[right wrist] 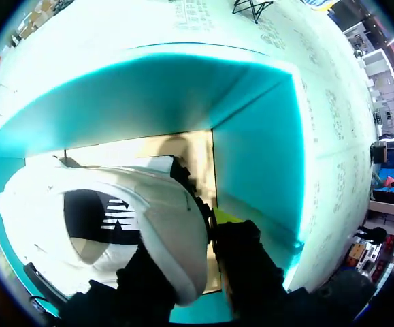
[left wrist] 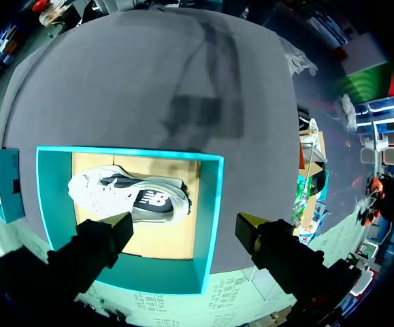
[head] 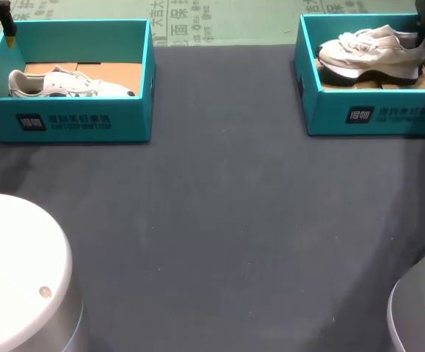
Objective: Take the shoe out of the shoebox, open the shoe tongue, remove and reinsert the insole, then place the shoe into the shoebox
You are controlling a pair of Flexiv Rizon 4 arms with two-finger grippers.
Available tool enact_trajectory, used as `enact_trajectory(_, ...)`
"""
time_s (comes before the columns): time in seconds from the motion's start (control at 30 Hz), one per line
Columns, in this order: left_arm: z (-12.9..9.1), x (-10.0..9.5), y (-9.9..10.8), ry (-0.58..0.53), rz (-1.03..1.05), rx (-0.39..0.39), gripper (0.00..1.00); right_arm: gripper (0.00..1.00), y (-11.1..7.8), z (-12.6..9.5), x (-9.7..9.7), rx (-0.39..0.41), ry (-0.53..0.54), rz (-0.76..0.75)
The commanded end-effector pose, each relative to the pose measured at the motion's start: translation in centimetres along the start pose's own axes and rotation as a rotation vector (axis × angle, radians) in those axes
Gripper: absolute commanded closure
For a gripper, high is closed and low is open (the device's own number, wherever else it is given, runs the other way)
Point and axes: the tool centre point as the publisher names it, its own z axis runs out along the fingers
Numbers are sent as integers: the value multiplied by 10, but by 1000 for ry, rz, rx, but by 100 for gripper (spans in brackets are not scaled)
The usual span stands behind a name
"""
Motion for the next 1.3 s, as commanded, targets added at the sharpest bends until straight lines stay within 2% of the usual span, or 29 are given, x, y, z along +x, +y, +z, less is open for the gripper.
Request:
enact_trajectory(0.03,0,0,-1,2,0,-3,0,100,-3,-12,1,-6,-2,-4)
enact_trajectory(0.5,0,0,-1,2,0,-3,0,100,-7,-55,3,-31,-1,-31)
enact_trajectory(0.73,0,0,-1,2,0,-3,0,100,-11,-89,1,-55,-13,-28)
enact_trajectory(0.93,0,0,-1,2,0,-3,0,100,-18,-129,-6,-81,-30,-12)
enact_trajectory(1.3,0,0,-1,2,0,-3,0,100,-40,-189,-9,-98,-55,10)
